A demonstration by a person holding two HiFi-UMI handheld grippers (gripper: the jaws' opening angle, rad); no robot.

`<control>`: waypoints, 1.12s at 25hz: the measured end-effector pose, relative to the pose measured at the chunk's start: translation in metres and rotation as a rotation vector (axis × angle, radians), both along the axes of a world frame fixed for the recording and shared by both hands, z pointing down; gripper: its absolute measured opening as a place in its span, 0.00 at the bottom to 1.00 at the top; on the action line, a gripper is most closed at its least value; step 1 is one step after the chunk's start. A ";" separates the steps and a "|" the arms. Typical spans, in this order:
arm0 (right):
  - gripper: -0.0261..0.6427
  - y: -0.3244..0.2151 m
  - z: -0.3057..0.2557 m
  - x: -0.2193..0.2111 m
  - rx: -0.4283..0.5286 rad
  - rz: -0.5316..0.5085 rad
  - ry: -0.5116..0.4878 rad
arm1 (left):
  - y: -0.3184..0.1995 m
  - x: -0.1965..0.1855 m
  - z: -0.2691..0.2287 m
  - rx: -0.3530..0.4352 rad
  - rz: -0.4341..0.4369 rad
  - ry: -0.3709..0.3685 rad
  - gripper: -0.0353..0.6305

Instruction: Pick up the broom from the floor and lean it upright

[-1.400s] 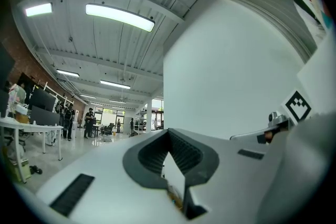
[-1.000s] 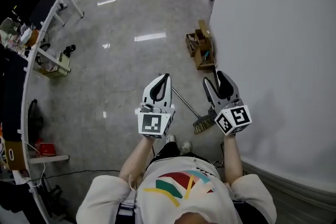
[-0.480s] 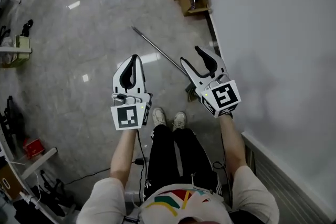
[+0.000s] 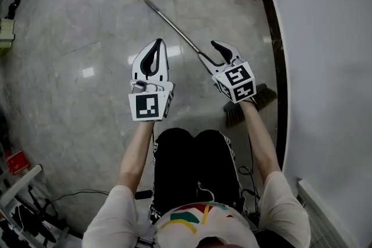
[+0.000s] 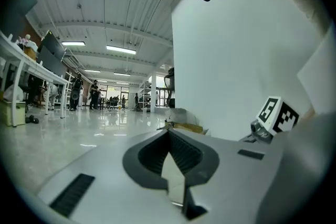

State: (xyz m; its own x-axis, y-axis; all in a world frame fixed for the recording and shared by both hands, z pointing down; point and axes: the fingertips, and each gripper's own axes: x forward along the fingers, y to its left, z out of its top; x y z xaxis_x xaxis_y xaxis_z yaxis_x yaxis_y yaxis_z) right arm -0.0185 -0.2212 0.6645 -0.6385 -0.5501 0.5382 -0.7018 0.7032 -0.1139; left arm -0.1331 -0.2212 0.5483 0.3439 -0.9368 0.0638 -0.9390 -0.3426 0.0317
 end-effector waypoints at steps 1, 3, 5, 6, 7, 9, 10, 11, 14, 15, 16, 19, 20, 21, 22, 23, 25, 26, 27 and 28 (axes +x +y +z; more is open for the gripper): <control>0.36 -0.004 0.028 -0.003 -0.009 -0.007 0.009 | -0.002 0.000 0.025 -0.003 0.005 0.005 0.12; 0.36 -0.012 0.073 -0.008 -0.022 -0.017 0.023 | -0.007 0.001 0.070 0.000 0.019 0.011 0.12; 0.36 -0.019 0.110 -0.010 -0.038 -0.025 0.055 | -0.010 0.002 0.113 -0.024 0.034 -0.013 0.12; 0.36 -0.019 0.128 -0.009 -0.055 -0.033 0.080 | -0.010 0.003 0.132 -0.057 0.038 -0.023 0.12; 0.36 -0.015 0.144 -0.008 -0.078 -0.044 0.107 | -0.008 0.004 0.147 -0.089 0.038 -0.029 0.12; 0.36 -0.009 0.171 -0.006 -0.130 -0.070 0.153 | -0.004 0.008 0.164 -0.124 0.037 -0.036 0.12; 0.36 -0.009 0.181 -0.005 -0.148 -0.080 0.172 | -0.005 0.011 0.167 -0.126 0.040 -0.041 0.12; 0.36 -0.011 0.190 -0.005 -0.159 -0.087 0.190 | -0.005 0.015 0.169 -0.125 0.044 -0.045 0.12; 0.36 -0.022 0.215 -0.009 -0.186 -0.090 0.226 | -0.007 0.019 0.177 -0.121 0.038 -0.046 0.12; 0.36 -0.025 0.223 -0.012 -0.205 -0.091 0.228 | -0.008 0.019 0.180 -0.118 0.035 -0.049 0.12; 0.36 -0.028 0.230 -0.015 -0.226 -0.094 0.231 | -0.010 0.020 0.183 -0.111 0.036 -0.054 0.12; 0.36 -0.031 0.243 -0.020 -0.254 -0.117 0.279 | -0.014 0.021 0.190 -0.097 0.039 -0.058 0.12; 0.33 -0.032 0.245 -0.021 -0.246 -0.122 0.304 | -0.013 0.019 0.193 -0.099 0.031 -0.054 0.12; 0.32 -0.032 0.245 -0.023 -0.242 -0.118 0.320 | -0.013 0.015 0.195 -0.105 0.021 -0.053 0.12; 0.20 -0.032 0.246 -0.024 -0.246 -0.105 0.323 | -0.012 0.012 0.197 -0.112 0.010 -0.053 0.12; 0.19 -0.032 0.246 -0.023 -0.254 -0.088 0.321 | -0.012 0.010 0.198 -0.120 0.001 -0.051 0.12; 0.18 -0.032 0.242 -0.019 -0.248 -0.059 0.313 | -0.009 0.010 0.193 -0.124 -0.002 -0.044 0.12; 0.18 -0.032 0.236 -0.016 -0.229 -0.044 0.307 | -0.008 0.011 0.187 -0.116 0.006 -0.046 0.12; 0.18 -0.033 0.226 -0.013 -0.205 -0.026 0.296 | -0.009 0.012 0.178 -0.103 0.014 -0.051 0.12; 0.18 -0.035 0.211 -0.010 -0.179 -0.005 0.279 | -0.011 0.011 0.168 -0.090 0.019 -0.054 0.12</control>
